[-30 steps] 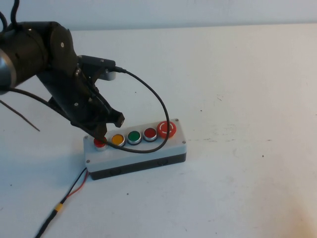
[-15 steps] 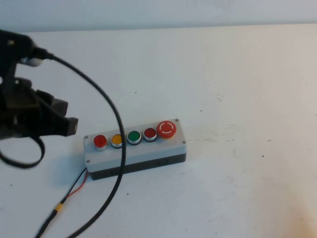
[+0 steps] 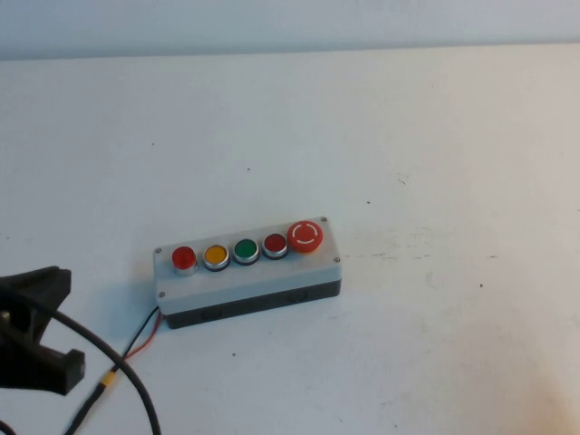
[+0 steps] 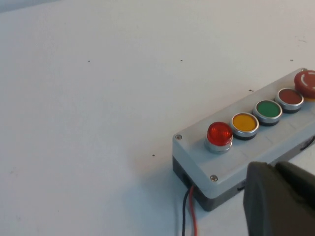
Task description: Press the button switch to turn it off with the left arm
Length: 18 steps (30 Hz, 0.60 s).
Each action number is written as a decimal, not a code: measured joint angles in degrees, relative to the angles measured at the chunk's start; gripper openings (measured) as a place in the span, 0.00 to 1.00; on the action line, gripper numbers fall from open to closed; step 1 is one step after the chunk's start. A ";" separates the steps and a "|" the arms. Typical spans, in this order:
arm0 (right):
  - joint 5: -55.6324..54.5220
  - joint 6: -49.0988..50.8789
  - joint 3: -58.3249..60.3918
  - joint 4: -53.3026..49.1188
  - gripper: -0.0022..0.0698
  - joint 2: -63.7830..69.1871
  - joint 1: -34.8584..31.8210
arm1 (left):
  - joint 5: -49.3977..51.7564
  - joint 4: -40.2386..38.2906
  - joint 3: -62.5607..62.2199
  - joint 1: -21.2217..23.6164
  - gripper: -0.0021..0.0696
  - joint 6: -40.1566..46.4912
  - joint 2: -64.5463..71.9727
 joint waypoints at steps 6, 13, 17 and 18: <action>0.00 0.00 0.00 0.00 0.01 0.00 0.00 | -0.13 3.46 0.26 0.00 0.03 0.00 -0.42; 0.00 0.00 0.00 0.00 0.01 0.00 0.00 | -5.76 4.83 1.11 0.00 0.03 0.00 -0.82; 0.00 0.00 0.00 0.00 0.01 0.00 0.00 | -16.05 6.42 6.36 0.00 0.03 0.00 -4.83; 0.00 0.00 0.00 0.00 0.01 0.00 0.00 | -18.78 6.65 8.04 0.00 0.03 0.00 -6.32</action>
